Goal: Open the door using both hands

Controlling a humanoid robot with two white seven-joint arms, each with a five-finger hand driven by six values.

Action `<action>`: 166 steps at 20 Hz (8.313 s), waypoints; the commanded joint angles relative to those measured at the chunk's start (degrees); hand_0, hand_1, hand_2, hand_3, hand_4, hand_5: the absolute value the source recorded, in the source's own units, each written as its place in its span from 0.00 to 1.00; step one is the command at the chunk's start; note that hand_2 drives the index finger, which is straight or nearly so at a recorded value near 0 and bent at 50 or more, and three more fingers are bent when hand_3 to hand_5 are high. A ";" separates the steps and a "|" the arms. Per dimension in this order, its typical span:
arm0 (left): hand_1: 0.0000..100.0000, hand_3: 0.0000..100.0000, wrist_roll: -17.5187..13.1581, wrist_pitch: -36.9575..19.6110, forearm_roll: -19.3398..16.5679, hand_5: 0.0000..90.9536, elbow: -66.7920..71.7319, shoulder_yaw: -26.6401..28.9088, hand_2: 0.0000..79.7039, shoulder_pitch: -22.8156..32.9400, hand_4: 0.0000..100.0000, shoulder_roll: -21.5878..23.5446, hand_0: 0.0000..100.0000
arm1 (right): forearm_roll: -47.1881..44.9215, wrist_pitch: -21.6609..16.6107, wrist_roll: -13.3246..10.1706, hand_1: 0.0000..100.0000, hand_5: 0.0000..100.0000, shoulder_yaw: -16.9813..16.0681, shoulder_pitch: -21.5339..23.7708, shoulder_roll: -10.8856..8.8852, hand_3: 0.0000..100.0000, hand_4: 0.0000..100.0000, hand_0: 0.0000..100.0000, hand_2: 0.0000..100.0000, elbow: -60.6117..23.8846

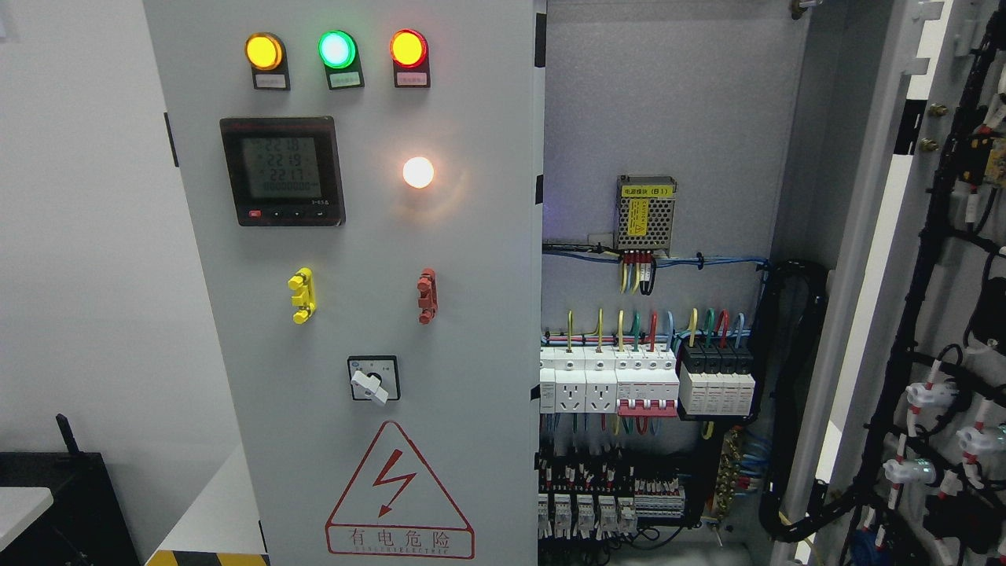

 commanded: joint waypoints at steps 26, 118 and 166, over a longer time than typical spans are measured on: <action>0.00 0.00 -0.04 0.02 0.03 0.00 0.00 -0.01 0.00 -1.84 0.00 -0.01 0.00 | -0.03 37.89 -0.63 0.00 0.00 2.48 -35.98 3.05 0.00 0.00 0.38 0.00 -3.66; 0.00 0.00 -0.04 0.02 -0.05 0.00 0.00 -0.01 0.00 -1.84 0.00 -0.01 0.00 | -14.26 46.78 7.37 0.00 0.00 6.79 -61.82 5.60 0.00 0.00 0.38 0.00 20.60; 0.00 0.00 -0.04 -0.06 0.03 0.00 0.00 -0.01 0.00 -1.84 0.00 -0.01 0.00 | -16.29 46.70 11.59 0.00 0.00 6.26 -66.04 5.86 0.00 0.00 0.38 0.00 26.75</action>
